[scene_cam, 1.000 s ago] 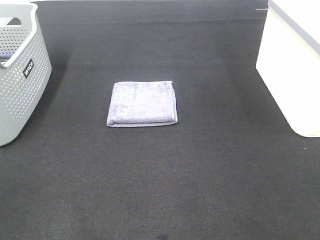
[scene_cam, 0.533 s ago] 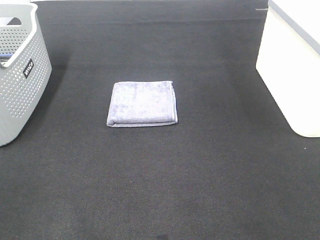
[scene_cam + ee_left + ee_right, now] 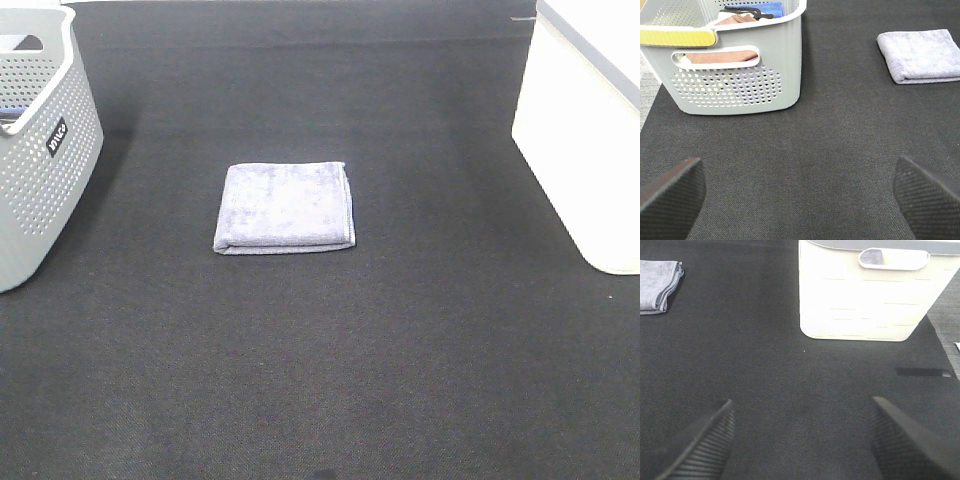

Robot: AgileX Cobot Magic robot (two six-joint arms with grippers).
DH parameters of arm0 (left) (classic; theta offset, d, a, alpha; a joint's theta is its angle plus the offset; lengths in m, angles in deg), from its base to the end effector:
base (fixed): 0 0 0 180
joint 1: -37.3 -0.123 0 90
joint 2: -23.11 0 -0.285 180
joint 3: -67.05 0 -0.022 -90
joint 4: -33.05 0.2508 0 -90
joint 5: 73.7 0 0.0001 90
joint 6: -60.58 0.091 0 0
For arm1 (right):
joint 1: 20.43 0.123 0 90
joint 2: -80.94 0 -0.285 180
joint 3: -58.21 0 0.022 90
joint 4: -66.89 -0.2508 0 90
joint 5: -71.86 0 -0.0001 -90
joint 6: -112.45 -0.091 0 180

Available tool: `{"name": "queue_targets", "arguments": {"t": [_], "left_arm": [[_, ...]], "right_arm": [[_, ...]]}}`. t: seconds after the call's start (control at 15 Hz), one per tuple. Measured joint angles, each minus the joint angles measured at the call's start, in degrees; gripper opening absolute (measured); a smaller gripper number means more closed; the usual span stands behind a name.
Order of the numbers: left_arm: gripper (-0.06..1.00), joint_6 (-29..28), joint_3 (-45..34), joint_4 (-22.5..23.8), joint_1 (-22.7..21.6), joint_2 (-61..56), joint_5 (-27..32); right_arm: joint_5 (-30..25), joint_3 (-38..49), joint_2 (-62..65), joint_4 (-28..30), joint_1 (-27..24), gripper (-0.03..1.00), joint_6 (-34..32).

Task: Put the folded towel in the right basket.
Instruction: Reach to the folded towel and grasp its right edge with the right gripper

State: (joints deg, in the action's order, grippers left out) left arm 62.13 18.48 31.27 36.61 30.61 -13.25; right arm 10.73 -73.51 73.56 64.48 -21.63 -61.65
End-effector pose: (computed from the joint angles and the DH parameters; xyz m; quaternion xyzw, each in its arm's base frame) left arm -0.0054 -0.0025 0.2778 0.0070 0.8503 -0.0052 0.5262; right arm -0.0067 0.0035 0.2782 -0.0359 0.8507 -0.0115 0.5242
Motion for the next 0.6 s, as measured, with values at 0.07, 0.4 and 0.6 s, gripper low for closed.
{"name": "queue_targets", "arguments": {"t": [0.07,0.4,0.6], "left_arm": [[0.97,0.0,0.0,0.0,0.0,0.0,0.0],[0.97,0.0,0.0,0.0,0.0,0.0,0.0],[0.97,0.0,0.0,0.0,0.0,0.0,0.0]], "right_arm": [[0.0,0.0,0.0,0.0,0.0,0.7,0.0],[0.0,0.0,0.0,0.0,0.0,0.7,0.0],[0.0,0.0,0.0,0.0,0.0,0.7,0.0]]}}
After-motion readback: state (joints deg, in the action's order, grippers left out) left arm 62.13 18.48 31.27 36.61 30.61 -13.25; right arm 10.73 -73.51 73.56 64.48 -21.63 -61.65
